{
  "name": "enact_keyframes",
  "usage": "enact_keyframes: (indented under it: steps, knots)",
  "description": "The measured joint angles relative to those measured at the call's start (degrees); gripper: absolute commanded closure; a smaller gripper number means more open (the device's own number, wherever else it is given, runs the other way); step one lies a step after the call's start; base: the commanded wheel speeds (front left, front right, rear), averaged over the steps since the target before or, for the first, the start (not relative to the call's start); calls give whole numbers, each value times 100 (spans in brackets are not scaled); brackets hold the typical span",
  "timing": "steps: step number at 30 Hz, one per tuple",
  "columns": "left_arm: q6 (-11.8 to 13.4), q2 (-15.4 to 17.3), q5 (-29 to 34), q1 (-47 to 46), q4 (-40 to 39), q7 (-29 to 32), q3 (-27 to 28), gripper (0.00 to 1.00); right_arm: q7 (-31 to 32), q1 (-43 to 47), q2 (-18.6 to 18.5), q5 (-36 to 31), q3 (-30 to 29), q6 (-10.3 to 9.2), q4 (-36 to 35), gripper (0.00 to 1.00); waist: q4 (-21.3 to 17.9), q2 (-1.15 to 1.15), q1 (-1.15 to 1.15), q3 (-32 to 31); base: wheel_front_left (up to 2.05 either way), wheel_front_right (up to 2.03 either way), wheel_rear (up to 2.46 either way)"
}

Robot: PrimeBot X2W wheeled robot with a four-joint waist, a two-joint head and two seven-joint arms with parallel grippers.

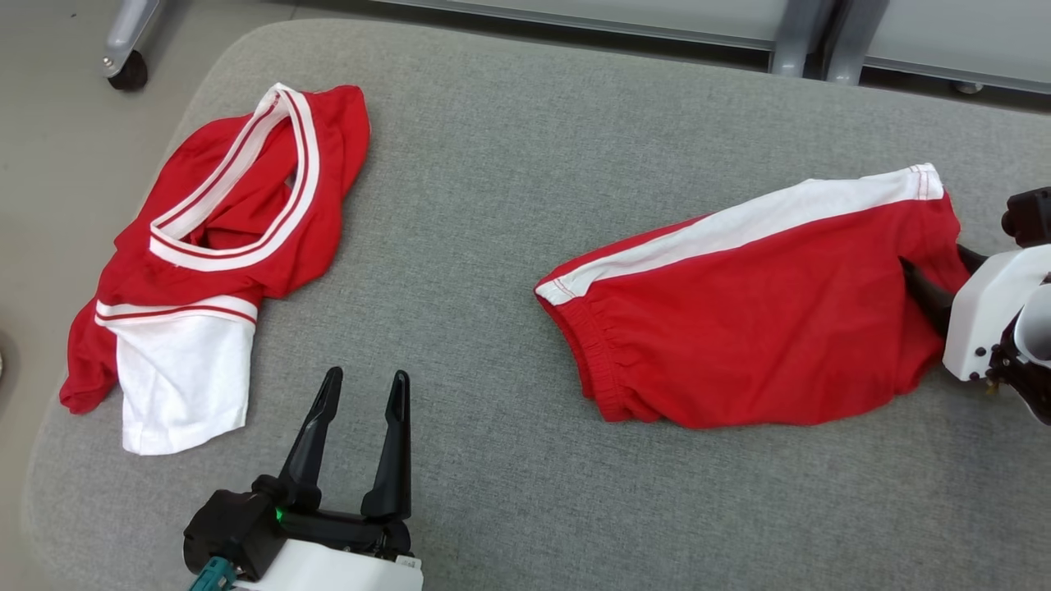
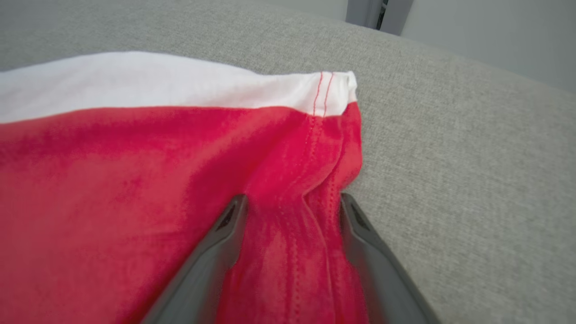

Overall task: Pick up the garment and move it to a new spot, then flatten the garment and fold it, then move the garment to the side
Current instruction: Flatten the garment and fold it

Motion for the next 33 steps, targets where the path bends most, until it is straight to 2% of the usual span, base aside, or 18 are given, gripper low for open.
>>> enact_keyframes:
  steps: [2,3,4,5,15,22,28,33]
  knots:
    - [-13,-3,-11,3,3,0,3,0,109,5,5,-24,-37,0,32,0,-51,0,0,-20,0,0,0]
    - [-13,-5,-20,3,1,0,-3,0,123,7,-1,-79,-29,1,25,36,-77,0,0,-25,0,0,0]
    - [-13,-5,-35,3,1,0,-11,0,120,9,-7,-110,-46,1,25,82,-103,0,0,-26,0,0,0]
    - [-13,-7,-56,3,2,0,-22,0,124,26,-12,-102,-67,1,22,100,-129,0,0,-24,0,0,0]
    - [-8,-13,-63,26,75,0,-8,0,-189,569,-7,570,-561,1,-299,100,-449,0,0,-183,0,0,0]
    - [-122,-13,18,304,230,0,198,0,-455,1566,-138,1125,-923,1,-909,100,-903,0,0,-542,0,0,0]
    - [-265,-12,147,512,330,0,374,0,-633,1989,-280,1217,-1354,0,-715,100,-1303,0,0,-820,0,0,0]
    - [-310,-13,148,528,352,0,377,0,-743,1997,-514,1057,-1659,-3,-572,100,-1403,0,0,-931,0,0,0]
